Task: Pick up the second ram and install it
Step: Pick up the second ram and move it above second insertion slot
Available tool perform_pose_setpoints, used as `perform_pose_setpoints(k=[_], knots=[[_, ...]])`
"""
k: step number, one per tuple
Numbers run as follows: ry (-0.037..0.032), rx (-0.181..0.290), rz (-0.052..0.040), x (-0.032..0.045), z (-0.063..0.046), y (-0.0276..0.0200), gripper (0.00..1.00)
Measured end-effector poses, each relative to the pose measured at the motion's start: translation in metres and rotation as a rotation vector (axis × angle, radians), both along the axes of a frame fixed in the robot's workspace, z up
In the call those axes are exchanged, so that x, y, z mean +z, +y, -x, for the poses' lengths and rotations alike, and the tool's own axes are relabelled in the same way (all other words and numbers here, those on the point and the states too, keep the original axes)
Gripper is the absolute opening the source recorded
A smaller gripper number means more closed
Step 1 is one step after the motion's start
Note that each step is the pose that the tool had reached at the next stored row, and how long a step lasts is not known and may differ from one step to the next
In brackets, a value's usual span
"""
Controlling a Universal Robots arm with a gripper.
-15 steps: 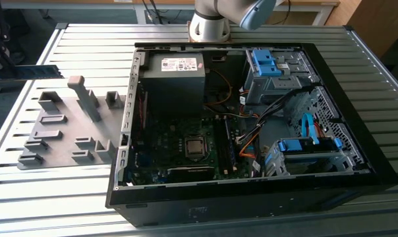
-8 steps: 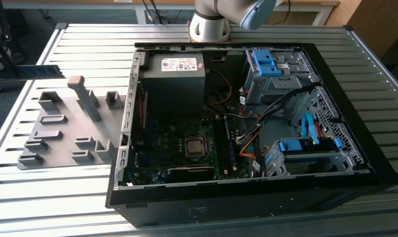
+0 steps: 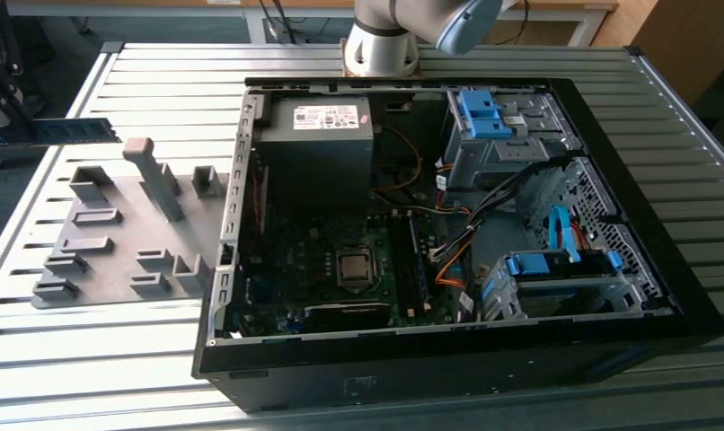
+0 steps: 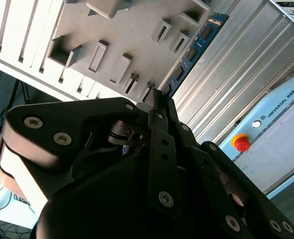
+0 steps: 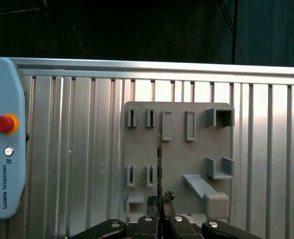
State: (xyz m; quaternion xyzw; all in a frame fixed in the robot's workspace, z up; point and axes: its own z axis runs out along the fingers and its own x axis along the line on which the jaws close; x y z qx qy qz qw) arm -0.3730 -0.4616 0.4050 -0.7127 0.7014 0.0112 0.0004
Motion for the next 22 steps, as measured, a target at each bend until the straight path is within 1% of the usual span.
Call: perform_pose_setpoints(k=[22], knots=[[-0.0001, 0.000, -0.0001, -0.0001, -0.0078, 0.0000, 0.14]])
